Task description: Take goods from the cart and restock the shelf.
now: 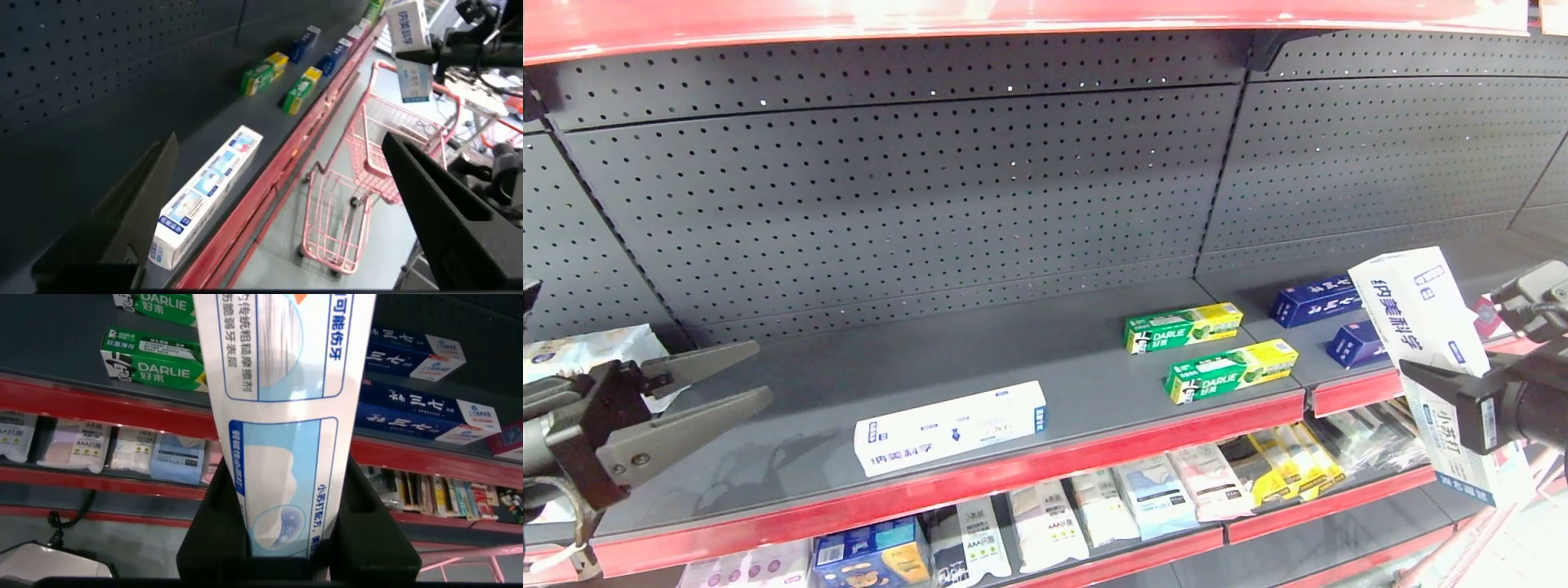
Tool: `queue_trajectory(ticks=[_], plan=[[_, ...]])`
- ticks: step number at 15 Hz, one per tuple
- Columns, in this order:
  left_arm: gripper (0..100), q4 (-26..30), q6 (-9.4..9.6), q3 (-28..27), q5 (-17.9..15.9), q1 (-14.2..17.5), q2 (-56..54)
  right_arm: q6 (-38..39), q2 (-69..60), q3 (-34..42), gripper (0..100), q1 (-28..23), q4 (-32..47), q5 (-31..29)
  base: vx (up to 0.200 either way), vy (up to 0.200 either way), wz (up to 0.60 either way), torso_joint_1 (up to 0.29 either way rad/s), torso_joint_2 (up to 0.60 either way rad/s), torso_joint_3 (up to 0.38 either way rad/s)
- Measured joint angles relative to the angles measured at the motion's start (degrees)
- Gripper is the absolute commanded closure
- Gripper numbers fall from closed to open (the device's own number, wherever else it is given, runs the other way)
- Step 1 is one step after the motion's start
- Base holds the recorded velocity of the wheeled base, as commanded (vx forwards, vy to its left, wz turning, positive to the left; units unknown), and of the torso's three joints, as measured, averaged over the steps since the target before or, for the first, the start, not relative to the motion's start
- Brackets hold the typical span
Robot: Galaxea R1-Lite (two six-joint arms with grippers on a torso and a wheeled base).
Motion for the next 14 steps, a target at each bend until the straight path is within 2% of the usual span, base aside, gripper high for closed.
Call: queue_trajectory(ticks=[4,8,10,11,13,14], plan=[[0,-0.07,0.35,2.26,7.01,-5.96,-0.83,0.13,0.61,-1.0,100,0.0,-0.09,0.02,0.0,0.0,0.0,0.0,0.0,0.0],[0,0.06,0.6,2.71,24.38,-12.35,-0.9,0.13,0.61,-1.13,100,0.0,-0.09,-0.17,0.0,0.0,0.0,0.0,0.0,0.0],[0,0.79,1.3,2.9,33.3,-15.21,-0.85,0.02,0.3,-0.85,100,0.0,-0.11,-0.74,0.0,0.0,0.0,0.0,0.0,0.0],[0,2.28,2.38,2.9,37.39,-15.93,-0.77,0.0,0.02,-0.61,100,0.0,-0.09,-1.56,0.0,0.0,0.0,0.0,0.0,0.0],[0,6.0,5.96,2.86,47.54,-16.57,-0.9,-0.02,-0.99,-0.28,100,-0.02,-0.09,-2.72,0.0,0.0,0.0,0.0,0.0,0.0],[0,6.44,6.64,3.3,48.75,-16.73,-1.54,-0.16,-1.57,-0.39,100,-0.02,-0.06,-3.97,0.0,0.0,0.0,0.0,0.0,0.0]])
